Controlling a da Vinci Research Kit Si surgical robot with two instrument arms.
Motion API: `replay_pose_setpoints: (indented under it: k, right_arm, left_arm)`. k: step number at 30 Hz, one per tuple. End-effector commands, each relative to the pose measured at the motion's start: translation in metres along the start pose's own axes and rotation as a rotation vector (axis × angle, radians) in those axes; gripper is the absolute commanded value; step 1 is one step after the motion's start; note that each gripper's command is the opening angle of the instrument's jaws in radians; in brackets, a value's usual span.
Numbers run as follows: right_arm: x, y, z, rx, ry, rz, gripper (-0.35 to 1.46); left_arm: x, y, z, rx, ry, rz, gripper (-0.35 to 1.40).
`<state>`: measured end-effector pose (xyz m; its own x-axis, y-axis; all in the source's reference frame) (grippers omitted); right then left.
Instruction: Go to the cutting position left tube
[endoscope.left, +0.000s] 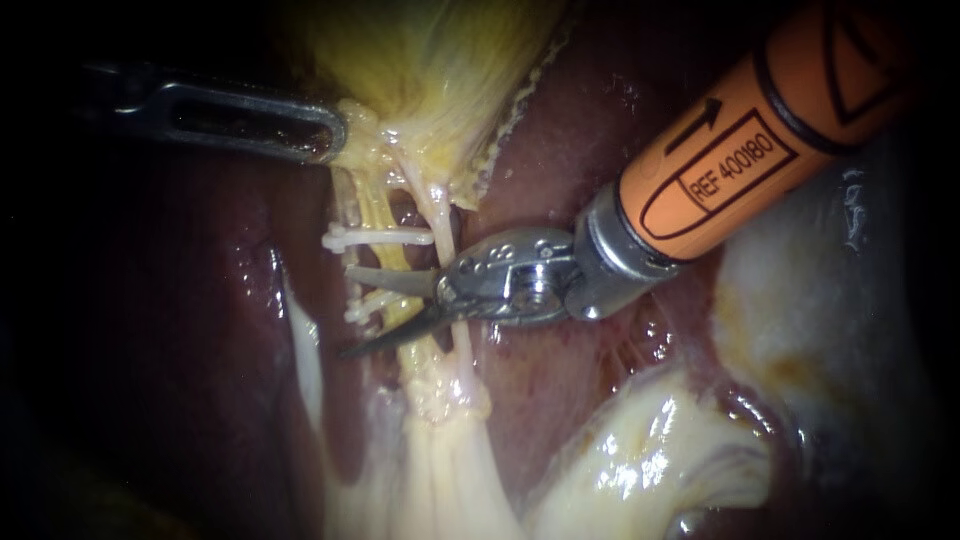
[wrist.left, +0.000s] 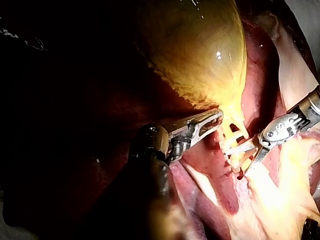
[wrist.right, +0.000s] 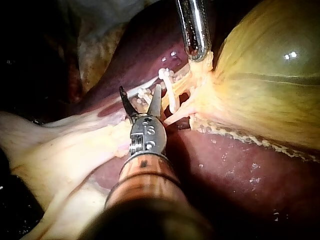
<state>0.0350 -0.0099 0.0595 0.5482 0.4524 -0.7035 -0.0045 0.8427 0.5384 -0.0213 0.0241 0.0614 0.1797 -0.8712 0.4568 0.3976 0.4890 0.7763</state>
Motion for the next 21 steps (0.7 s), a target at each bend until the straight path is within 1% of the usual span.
replay_pose_setpoints:
  k: [1,4,7,10,15,21]
  right_arm:
    - [0.0,0.0,0.0,-0.001,0.0,0.0,1.22]
    - [0.0002,-0.0001,-0.0002,0.0,0.0,0.001,1.22]
    - [0.0007,-0.0004,-0.0009,0.004,0.001,0.004,1.22]
    - [0.0011,-0.0011,-0.0019,0.012,0.001,0.063,1.2]
    - [0.0013,-0.0021,-0.0045,0.021,0.002,0.11,1.18]
    - [0.0012,-0.0021,-0.0066,0.027,0.005,0.172,1.15]
  left_arm:
    - [0.0,0.0,0.0,0.002,0.0,-0.003,-0.35]
    - [0.0,0.0,0.0,0.002,0.0,-0.003,-0.35]
    - [0.0,0.0001,0.0,0.004,-0.002,-0.003,-0.35]
    - [0.0,0.0003,-0.0001,0.005,-0.002,-0.002,-0.35]
    - [-0.0001,0.0005,-0.0004,0.009,-0.006,-0.009,-0.35]
    - [-0.0002,0.0005,-0.0004,0.009,-0.006,-0.009,-0.35]
